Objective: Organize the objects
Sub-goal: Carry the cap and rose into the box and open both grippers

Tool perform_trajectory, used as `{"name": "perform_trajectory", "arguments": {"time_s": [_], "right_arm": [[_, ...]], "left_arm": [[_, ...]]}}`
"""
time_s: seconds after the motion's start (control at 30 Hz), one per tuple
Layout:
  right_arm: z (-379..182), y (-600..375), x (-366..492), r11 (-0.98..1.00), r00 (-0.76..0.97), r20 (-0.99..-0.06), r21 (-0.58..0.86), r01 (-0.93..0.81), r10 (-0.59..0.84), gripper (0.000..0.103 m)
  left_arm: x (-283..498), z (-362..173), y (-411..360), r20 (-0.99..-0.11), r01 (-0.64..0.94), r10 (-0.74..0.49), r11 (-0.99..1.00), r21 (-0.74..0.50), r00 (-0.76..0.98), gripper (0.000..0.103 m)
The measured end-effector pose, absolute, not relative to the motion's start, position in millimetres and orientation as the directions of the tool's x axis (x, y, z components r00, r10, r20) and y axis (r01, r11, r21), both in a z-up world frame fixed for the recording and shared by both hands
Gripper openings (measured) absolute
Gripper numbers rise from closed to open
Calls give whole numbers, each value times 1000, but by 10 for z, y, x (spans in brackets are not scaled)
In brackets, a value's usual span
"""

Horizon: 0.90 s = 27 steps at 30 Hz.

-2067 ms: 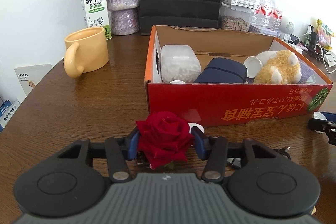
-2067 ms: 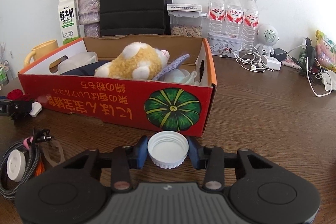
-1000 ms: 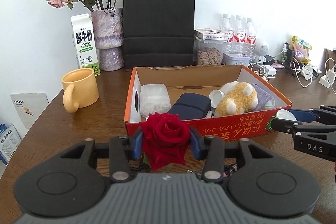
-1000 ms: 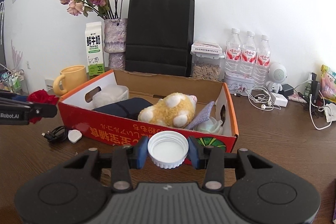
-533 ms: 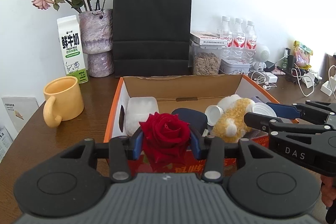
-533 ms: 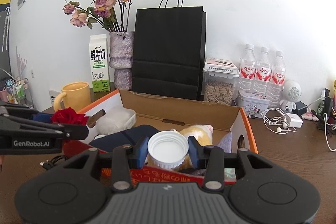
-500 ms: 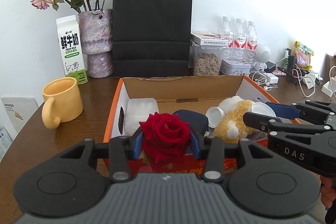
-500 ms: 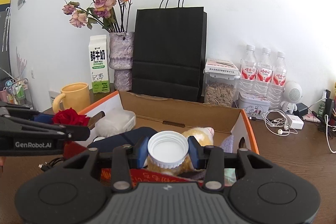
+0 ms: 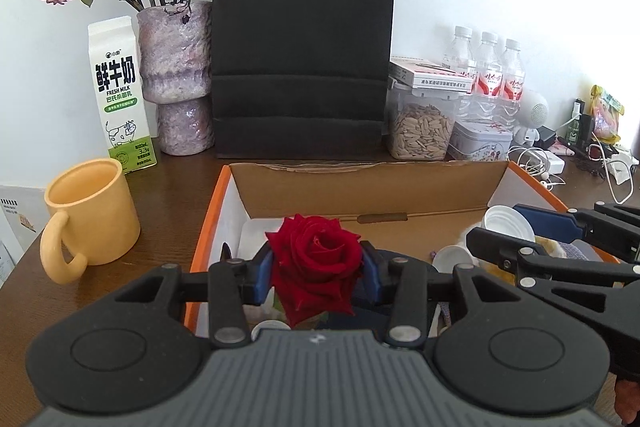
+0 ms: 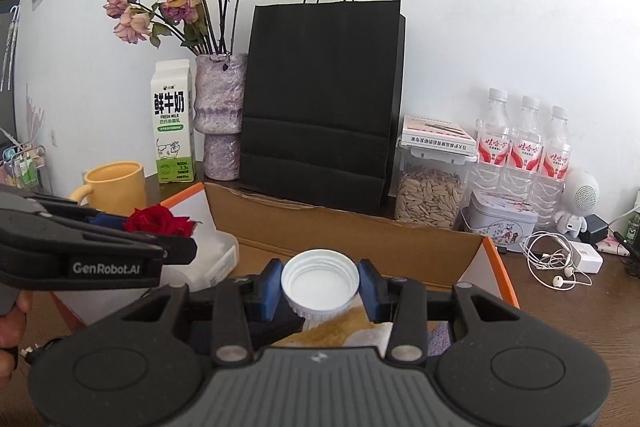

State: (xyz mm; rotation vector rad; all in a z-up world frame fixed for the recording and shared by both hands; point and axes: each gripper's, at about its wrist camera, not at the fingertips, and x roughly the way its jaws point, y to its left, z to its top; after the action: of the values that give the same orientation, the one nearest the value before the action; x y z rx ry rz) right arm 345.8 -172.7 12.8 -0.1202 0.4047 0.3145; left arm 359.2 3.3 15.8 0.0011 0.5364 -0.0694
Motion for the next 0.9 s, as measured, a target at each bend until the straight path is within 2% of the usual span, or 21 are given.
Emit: {"name": "perform_trajectory", "arguments": {"time_s": [0.07, 0.13, 0.17, 0.2, 0.23, 0.27, 0.3, 0.47, 0.9], "right_arm": [[94, -1736, 3520, 946, 867, -418, -48, -321, 272, 39], [78, -1751, 3558, 948, 864, -427, -43, -314, 267, 43], [74, -1758, 3565, 950, 862, -433, -43, -311, 263, 53], [76, -1770, 3560, 952, 864, -434, -42, -302, 255, 64], [81, -1789, 3550, 956, 869, -429, -40, -289, 245, 70], [89, -1803, 3545, 959, 872, -428, -42, -282, 237, 83], [102, -1816, 3540, 960, 875, -425, -44, -277, 232, 89], [192, -1870, 3489, 965, 888, -405, -49, -259, 218, 98], [445, -1877, 3108, 965, 883, -414, -37, -259, 221, 102]], "left_arm": [[3658, 130, 33, -522, 54, -49, 999, -6, 852, 49], [3703, 123, 42, -538, 39, -33, 999, -2, 842, 74], [3706, 127, 54, -538, 27, -26, 1000, -6, 842, 96], [3700, 138, 61, -533, 2, -2, 1000, 0, 846, 103], [3695, 155, 69, -528, -10, 14, 1000, 11, 849, 103], [3695, 175, 78, -529, -5, 8, 1000, 7, 849, 103], [3699, 193, 95, -534, -1, -3, 1000, -6, 845, 103], [3679, 253, 115, -552, -15, 10, 1000, -4, 834, 103], [3288, 529, 167, -608, -24, 20, 1000, 2, 794, 103]]}}
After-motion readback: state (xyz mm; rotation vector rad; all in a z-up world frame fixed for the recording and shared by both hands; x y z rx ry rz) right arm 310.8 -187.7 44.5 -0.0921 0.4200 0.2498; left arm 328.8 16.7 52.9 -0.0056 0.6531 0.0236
